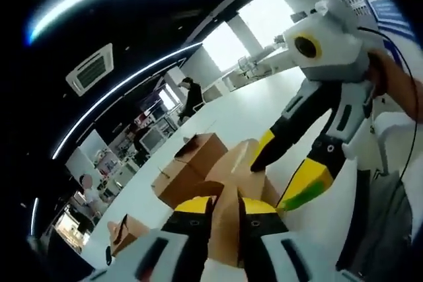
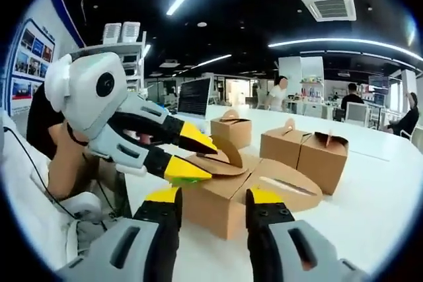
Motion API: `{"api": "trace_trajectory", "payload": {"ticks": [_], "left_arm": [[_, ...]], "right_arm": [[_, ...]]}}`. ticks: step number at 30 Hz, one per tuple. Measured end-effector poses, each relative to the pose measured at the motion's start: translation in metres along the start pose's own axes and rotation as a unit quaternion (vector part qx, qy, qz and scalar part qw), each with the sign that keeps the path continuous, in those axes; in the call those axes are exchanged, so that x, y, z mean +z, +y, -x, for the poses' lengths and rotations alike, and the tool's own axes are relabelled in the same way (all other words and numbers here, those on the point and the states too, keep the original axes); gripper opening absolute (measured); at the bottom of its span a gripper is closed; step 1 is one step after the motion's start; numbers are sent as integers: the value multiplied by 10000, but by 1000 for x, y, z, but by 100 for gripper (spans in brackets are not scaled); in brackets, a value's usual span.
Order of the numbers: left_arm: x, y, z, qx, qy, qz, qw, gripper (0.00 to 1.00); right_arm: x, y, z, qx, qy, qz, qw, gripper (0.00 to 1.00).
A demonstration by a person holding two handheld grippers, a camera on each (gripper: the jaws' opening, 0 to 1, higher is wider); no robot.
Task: Pick up one paper box from the group, open the paper box, and remove the item inside
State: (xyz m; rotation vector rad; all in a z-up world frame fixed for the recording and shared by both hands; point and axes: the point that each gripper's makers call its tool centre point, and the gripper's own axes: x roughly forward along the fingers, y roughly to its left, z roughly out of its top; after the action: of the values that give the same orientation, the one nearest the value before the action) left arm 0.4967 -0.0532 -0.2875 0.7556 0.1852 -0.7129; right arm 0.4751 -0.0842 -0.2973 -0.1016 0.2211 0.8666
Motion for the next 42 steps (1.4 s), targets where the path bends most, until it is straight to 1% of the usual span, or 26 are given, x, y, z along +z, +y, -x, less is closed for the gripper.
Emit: {"api": "trace_trajectory", "payload": {"ticks": [1, 5, 10, 12, 15, 19, 23, 27, 33, 37, 39, 42], "left_arm": [[-3, 6, -1, 124, 80, -114, 9998, 20], [-7, 10, -5, 88, 93, -117, 9998, 16], [-6, 8, -10, 125, 168, -239, 9995, 10], [-5, 8, -12, 143, 168, -270, 9994, 11], [-1, 4, -13, 91, 92, -155, 9998, 11], [-1, -2, -14, -72, 72, 95, 9999, 5], [-1, -2, -14, -17, 78, 266, 9996, 4], [0, -1, -13, 31, -44, 455, 9989, 3], [1, 6, -8, 106, -258, 742, 9969, 2], [-2, 16, -9, 177, -364, 933, 9948, 2], [-5, 24, -11, 208, -437, 1049, 9933, 2], [0, 23, -13, 197, -537, 1251, 9905, 2]], "right_arm": [[0, 1, 0, 21, 12, -6, 10000, 38], [-1, 5, -2, 70, 63, 32, 10000, 39], [0, 0, -5, 35, 76, 26, 10000, 41], [0, -2, -7, 20, 88, 35, 10000, 41], [-2, -2, -7, 37, 120, 37, 9999, 40], [-2, -2, -5, 34, 105, 21, 9999, 40], [-2, 0, -5, 28, 95, 17, 9999, 40], [-4, 3, -2, 6, 66, 9, 10000, 39], [-4, 6, -2, 23, 53, -29, 10000, 38], [-6, 10, -3, 60, 74, -32, 9999, 38], [-7, 12, -4, 71, 93, -34, 9999, 38], [-7, 13, -5, 84, 92, -33, 9999, 38]]}}
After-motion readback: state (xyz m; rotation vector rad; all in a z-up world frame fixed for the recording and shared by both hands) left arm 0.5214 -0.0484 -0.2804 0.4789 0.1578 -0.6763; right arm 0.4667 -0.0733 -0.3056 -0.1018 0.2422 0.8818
